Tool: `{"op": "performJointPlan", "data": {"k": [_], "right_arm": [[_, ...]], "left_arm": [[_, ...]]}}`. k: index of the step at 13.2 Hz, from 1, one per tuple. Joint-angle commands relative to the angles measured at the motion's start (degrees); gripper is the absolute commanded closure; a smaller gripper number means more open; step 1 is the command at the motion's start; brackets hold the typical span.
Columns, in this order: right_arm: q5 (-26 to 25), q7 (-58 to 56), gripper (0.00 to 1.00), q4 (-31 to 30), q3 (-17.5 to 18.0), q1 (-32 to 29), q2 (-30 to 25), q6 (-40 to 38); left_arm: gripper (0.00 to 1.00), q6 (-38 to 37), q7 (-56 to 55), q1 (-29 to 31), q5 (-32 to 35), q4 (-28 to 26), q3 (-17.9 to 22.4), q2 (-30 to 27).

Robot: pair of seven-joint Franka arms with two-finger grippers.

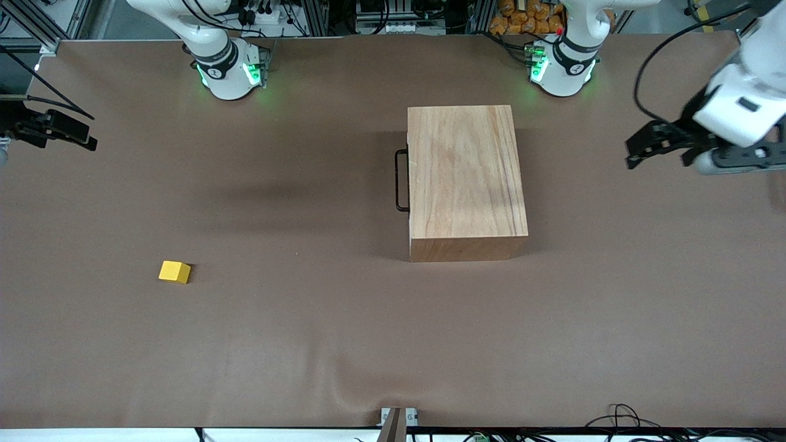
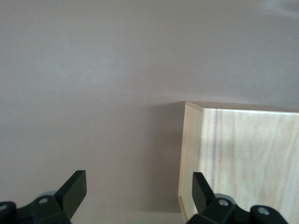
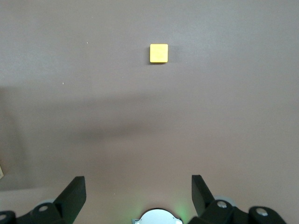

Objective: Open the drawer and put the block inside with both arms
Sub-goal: 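Move the left gripper toward the wooden drawer box, then reach the left gripper across the box to the black drawer handle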

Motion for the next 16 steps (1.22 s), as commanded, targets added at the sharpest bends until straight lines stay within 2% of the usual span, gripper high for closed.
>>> {"op": "performJointPlan", "data": {"k": [1,8,13,16], "right_arm": [[-0.85,0.47,0.0,-1.28,0.39,-0.37,-1.32,0.21],[-0.85,0.56,0.0,-1.28,0.39,-0.28,-1.23,0.12],[-0.76,0.91,0.0,-1.19,0.39,-0.37,-0.88,0.12],[-0.58,1.09,0.0,-1.19,0.39,-0.02,-0.71,0.38]], "left_arm": [[0.0,-0.87,-4.29,-2.49,1.98,5.67,-1.74,3.95],[0.0,-0.7,-15.62,-10.84,1.9,10.61,-1.74,9.5],[0.0,-0.17,-33.89,-19.54,1.98,16.23,-1.21,16.43],[0.0,4.38,-44.69,-25.24,1.98,17.64,-0.86,18.99]]}}
